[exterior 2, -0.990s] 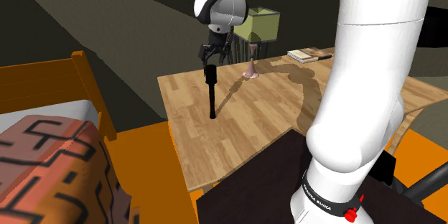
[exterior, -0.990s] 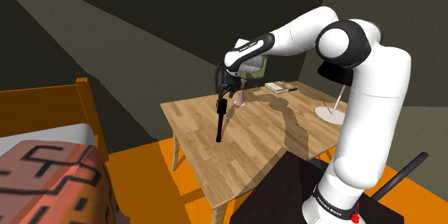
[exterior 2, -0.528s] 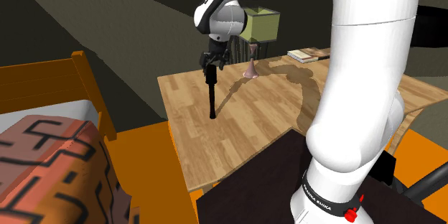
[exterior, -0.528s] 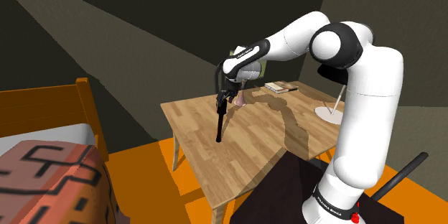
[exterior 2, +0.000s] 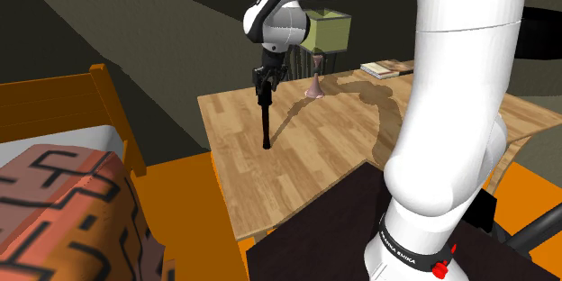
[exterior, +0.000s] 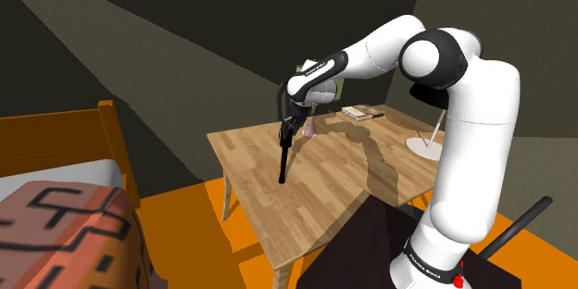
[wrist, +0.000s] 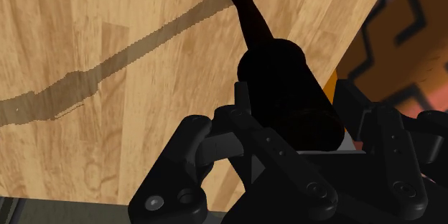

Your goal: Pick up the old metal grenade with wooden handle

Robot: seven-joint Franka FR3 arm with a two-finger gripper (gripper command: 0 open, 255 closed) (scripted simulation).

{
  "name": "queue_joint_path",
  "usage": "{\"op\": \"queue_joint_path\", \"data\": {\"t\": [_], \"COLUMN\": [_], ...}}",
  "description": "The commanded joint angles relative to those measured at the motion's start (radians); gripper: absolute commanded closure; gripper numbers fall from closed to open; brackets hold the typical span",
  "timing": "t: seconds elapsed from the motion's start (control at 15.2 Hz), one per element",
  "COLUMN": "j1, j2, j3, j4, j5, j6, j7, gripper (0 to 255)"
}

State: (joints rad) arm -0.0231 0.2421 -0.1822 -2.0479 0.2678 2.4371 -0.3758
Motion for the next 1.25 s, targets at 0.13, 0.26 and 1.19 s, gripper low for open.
{"op": "queue_joint_path", "data": {"t": [0.13,0.26,1.19], "j1": [0.001,0.002,0.008], "j2": [-0.008,-0.023,-0.101], "j3": [-0.002,-0.005,-0.016], "j4": [0.003,0.011,0.081], "j5": [-0.005,-0.014,-0.061], "j6": [-0.012,-0.035,-0.177], "j7": [0.004,0.013,0.059], "gripper": [255,255,255]}}
